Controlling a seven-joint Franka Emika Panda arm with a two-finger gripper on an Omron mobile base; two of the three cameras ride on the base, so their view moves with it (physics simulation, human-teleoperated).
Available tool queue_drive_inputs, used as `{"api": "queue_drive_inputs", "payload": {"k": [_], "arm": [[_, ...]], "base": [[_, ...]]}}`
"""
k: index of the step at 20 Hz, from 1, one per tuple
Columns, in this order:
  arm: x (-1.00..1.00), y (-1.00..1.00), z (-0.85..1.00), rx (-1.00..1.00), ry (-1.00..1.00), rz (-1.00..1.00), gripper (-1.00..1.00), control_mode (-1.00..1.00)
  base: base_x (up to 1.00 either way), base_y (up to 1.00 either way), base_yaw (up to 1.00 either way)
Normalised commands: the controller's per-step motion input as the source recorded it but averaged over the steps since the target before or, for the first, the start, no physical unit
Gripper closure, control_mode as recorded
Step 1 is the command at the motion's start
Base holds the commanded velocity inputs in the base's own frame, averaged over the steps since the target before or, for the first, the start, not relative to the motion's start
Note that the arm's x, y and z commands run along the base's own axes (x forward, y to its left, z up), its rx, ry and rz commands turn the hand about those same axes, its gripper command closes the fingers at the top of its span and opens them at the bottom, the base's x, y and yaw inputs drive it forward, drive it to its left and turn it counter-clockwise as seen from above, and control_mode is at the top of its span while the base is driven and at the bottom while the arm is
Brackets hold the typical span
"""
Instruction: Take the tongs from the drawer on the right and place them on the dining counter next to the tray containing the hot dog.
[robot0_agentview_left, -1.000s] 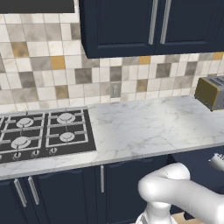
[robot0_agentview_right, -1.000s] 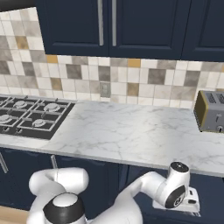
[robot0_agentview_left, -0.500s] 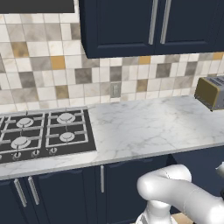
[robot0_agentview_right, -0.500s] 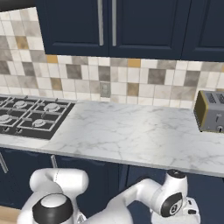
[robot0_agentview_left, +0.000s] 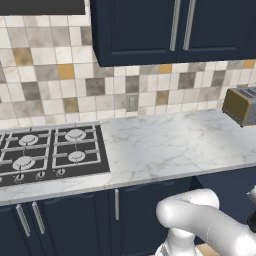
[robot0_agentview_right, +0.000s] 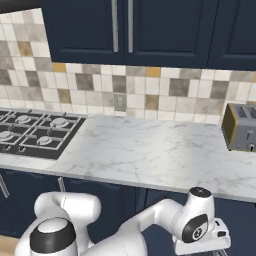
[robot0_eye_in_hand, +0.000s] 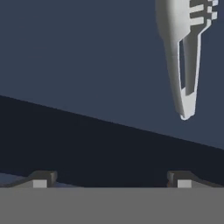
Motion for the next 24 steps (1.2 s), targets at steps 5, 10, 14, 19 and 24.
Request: {"api": "queue_drive_inputs", "payload": {"k": [5, 10, 14, 19, 24], "arm": [[0.00, -0.17, 0.28, 0.07, -0.02, 0.01, -1.00, -1.00], [0.02, -0.14, 0.32, 0.10, -0.01, 0.00, -1.00, -1.00], [0.29, -0.16, 0.14, 0.09, 0.00, 0.00, -1.00, -1.00], [0.26, -0.25, 0.03, 0.06, 0.00, 0.00, -1.00, -1.00], [0.15, -0.20, -0.01, 0.01, 0.00, 0.00, -1.00, -1.00]], "base": [[0.00, 0.00, 0.00], [0.00, 0.00, 0.00], [0.00, 0.00, 0.00], [0.00, 0.00, 0.00], [0.00, 0.00, 0.00]]}}
